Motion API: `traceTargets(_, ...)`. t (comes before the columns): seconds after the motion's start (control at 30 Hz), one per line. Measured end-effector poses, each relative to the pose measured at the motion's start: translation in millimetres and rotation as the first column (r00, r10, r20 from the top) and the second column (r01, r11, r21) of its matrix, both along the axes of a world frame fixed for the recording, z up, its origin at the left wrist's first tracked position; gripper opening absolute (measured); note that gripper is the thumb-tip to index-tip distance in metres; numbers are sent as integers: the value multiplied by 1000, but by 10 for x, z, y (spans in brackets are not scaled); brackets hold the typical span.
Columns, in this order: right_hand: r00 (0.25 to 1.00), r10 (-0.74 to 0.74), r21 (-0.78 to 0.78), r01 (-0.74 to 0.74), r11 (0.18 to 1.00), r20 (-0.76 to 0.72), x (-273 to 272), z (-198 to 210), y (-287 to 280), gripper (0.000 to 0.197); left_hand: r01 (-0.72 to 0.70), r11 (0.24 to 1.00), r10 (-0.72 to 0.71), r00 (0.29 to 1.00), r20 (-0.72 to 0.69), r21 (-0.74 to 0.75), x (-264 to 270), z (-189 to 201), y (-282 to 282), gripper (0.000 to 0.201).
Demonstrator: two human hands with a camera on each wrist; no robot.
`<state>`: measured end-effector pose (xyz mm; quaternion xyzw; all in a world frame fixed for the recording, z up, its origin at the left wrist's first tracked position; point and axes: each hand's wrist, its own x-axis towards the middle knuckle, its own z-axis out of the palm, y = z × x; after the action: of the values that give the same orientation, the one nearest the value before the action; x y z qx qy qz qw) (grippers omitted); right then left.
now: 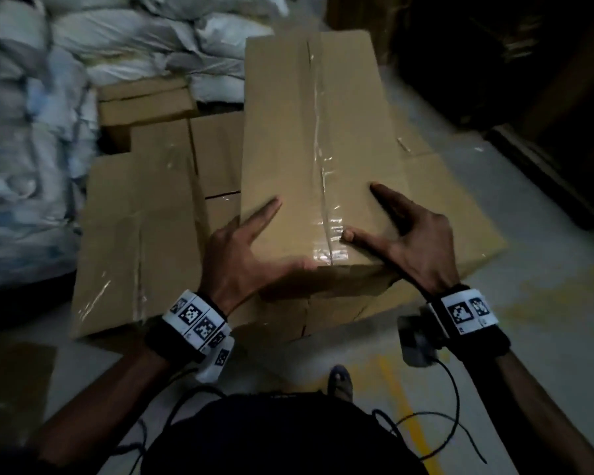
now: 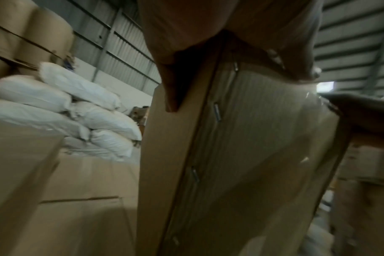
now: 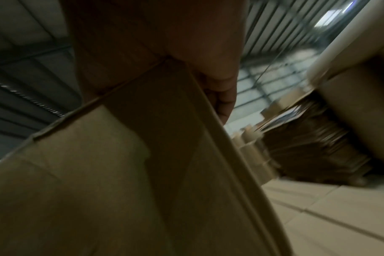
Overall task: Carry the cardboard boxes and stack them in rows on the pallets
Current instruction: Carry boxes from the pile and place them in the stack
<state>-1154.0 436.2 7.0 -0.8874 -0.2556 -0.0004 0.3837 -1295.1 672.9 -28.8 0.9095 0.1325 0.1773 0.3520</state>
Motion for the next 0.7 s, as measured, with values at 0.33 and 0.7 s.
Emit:
traceTargets(0.33, 967, 230, -75, -239, 968, -114, 732, -771, 396, 104, -285, 959, 283, 955, -92, -1, 153, -468, -38, 103)
traceTargets(0.7, 938, 267, -106, -295, 949, -222, 697, -1282, 1093, 102, -356, 934, 337, 896, -289, -15, 24, -929, 632, 100)
